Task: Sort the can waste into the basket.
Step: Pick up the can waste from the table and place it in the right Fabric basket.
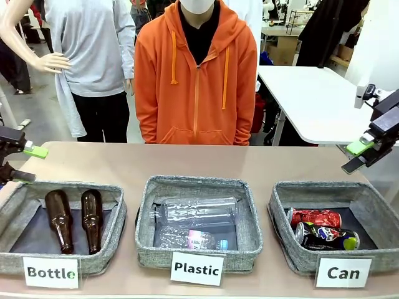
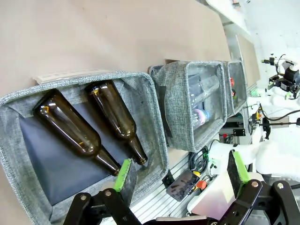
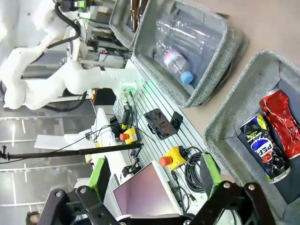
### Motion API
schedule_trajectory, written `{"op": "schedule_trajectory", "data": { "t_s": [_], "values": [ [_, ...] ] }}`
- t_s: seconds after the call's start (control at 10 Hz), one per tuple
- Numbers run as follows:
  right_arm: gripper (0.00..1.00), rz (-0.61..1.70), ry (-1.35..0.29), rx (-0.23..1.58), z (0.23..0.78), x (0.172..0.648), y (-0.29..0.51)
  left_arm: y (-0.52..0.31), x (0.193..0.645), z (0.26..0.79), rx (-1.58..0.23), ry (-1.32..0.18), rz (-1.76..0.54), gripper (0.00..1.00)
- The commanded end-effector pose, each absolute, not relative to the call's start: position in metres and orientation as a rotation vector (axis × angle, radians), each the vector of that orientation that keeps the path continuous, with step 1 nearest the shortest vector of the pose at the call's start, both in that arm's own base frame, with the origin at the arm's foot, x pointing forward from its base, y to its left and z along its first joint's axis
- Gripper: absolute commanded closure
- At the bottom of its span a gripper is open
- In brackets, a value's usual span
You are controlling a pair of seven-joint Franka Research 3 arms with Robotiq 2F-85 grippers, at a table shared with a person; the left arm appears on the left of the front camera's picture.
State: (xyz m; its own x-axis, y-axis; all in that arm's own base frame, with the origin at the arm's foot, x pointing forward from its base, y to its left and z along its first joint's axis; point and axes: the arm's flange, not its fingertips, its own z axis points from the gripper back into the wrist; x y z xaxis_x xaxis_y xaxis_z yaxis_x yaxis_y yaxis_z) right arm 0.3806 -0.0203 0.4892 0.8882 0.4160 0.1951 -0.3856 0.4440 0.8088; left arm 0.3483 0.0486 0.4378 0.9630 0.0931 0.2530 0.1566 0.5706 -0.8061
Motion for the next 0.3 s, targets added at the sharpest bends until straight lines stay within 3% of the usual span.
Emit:
{"op": "schedule_trajectory", "data": {
  "t_s": [0.0, 0.2],
  "values": [
    [0.00, 0.511, 0.018, 0.984, 0.4875, 0.3799, -0.0231, 0.0499, 0.3469, 0.4372, -0.966, -0.277, -0.049, 0.00],
    [0.00, 0.511, 0.018, 0.984, 0.4875, 0.3799, -0.0231, 0.0499, 0.3469, 0.4372, -0.966, -0.277, -0.049, 0.00]
  ]
}}
